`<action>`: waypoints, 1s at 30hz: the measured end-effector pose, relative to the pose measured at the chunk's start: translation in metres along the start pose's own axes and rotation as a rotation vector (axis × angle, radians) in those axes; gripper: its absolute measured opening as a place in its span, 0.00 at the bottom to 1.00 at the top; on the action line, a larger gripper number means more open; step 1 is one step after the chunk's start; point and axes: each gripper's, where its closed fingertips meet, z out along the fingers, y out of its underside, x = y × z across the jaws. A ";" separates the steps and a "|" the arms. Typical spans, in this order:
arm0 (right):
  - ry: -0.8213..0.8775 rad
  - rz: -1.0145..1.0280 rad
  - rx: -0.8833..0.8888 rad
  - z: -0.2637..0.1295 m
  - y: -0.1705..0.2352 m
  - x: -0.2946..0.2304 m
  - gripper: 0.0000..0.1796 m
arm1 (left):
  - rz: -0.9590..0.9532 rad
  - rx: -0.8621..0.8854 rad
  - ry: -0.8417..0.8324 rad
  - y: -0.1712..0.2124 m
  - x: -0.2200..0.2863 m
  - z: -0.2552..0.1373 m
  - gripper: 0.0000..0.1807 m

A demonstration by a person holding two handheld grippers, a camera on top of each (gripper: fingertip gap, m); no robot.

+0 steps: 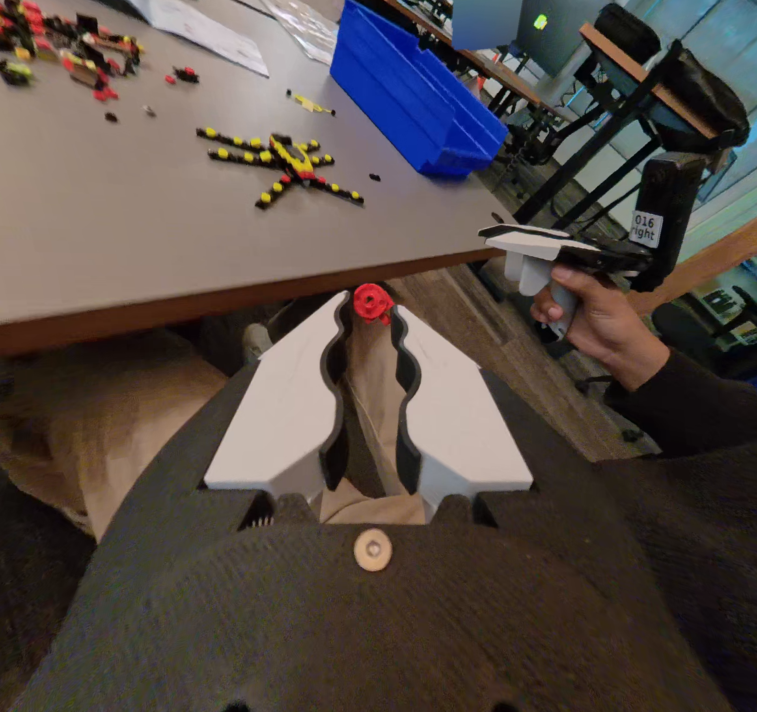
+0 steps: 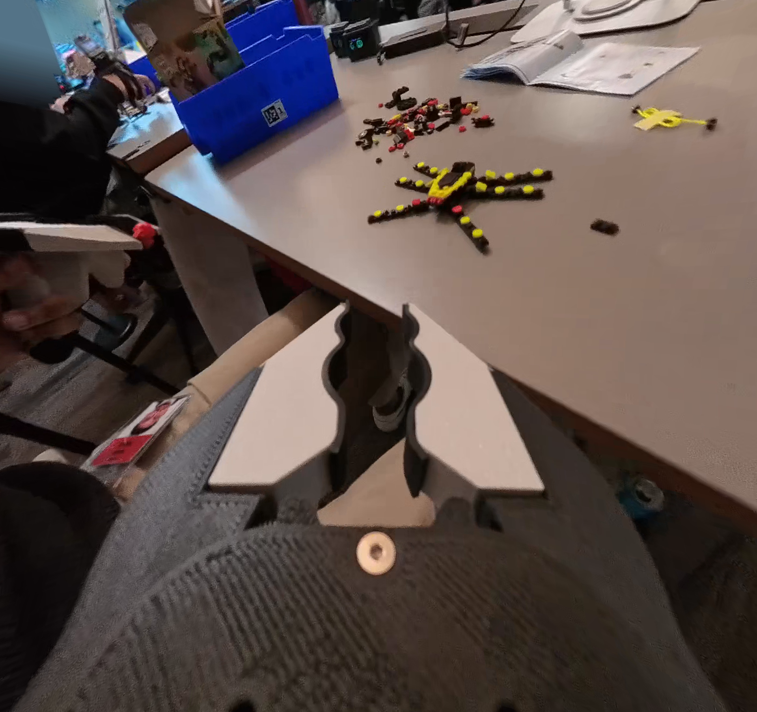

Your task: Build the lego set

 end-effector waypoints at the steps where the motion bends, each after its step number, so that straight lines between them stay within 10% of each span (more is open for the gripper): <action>1: -0.011 -0.017 -0.011 0.008 -0.006 0.003 0.14 | 0.005 0.000 0.013 -0.008 -0.002 0.008 0.09; 14: 0.007 -0.173 0.132 0.112 -0.142 0.064 0.13 | 0.112 0.031 0.110 -0.113 -0.061 0.122 0.08; 30: -0.099 -0.209 -0.014 0.164 -0.121 0.078 0.00 | -0.024 0.017 0.156 -0.148 -0.131 0.156 0.08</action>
